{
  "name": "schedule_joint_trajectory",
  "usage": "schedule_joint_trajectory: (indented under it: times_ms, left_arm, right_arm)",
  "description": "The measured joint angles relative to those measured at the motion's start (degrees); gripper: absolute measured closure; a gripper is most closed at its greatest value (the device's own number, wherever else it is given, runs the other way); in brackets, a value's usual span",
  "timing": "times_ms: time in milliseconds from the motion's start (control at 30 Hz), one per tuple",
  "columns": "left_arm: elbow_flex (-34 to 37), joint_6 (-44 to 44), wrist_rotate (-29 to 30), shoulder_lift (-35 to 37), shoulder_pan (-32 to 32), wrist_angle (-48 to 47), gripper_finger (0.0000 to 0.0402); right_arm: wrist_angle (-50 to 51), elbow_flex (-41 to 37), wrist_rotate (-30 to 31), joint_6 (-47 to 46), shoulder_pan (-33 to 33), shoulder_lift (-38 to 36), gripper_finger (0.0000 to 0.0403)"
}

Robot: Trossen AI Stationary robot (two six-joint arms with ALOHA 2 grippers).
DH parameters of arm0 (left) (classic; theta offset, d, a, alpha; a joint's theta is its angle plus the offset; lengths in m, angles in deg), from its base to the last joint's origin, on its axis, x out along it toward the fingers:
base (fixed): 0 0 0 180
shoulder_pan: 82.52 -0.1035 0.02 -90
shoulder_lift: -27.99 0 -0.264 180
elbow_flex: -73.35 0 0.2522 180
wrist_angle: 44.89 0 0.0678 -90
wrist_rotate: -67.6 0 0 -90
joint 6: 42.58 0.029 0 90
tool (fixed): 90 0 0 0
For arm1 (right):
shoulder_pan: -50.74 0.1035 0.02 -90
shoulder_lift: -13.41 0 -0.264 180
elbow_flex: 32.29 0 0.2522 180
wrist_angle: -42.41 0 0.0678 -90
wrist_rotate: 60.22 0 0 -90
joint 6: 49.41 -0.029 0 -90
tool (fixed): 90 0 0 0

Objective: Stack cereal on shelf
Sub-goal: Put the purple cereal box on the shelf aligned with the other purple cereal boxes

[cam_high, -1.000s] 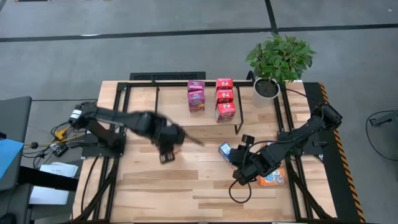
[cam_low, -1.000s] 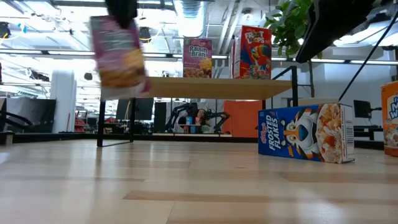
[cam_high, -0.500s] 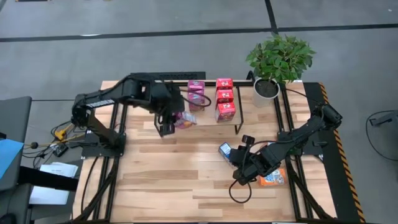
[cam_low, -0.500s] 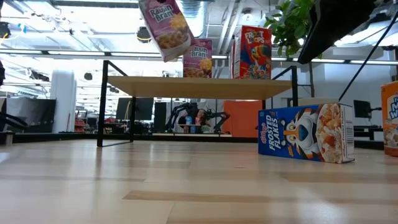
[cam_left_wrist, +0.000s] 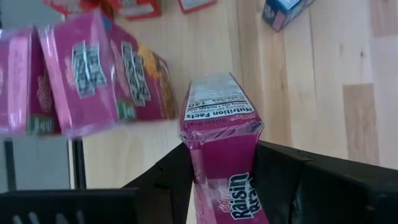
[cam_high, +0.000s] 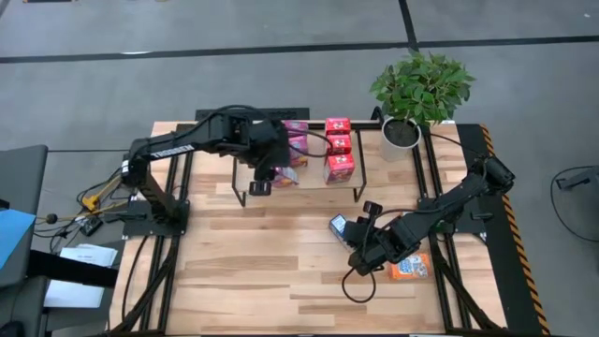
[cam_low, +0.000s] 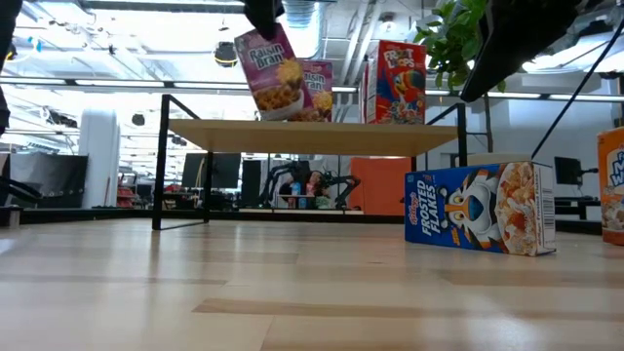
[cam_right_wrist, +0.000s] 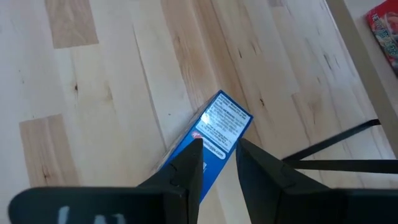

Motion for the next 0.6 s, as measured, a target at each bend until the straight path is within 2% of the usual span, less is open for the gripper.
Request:
schedule_joint_trajectory:
  times_ms: [333,600]
  left_arm:
    - [-1.72,1.58,0.65,-0.8,0.02,-0.8,0.0274]
    - [-2.27,3.82,1.06,-0.8,0.39,3.06,0.0263]
  right_arm:
    - [-0.1,0.0,-0.13,0.12,0.0,0.02,0.0282]
    - [-0.2,0.0,-0.11,0.08,0.0,0.02,0.0281]
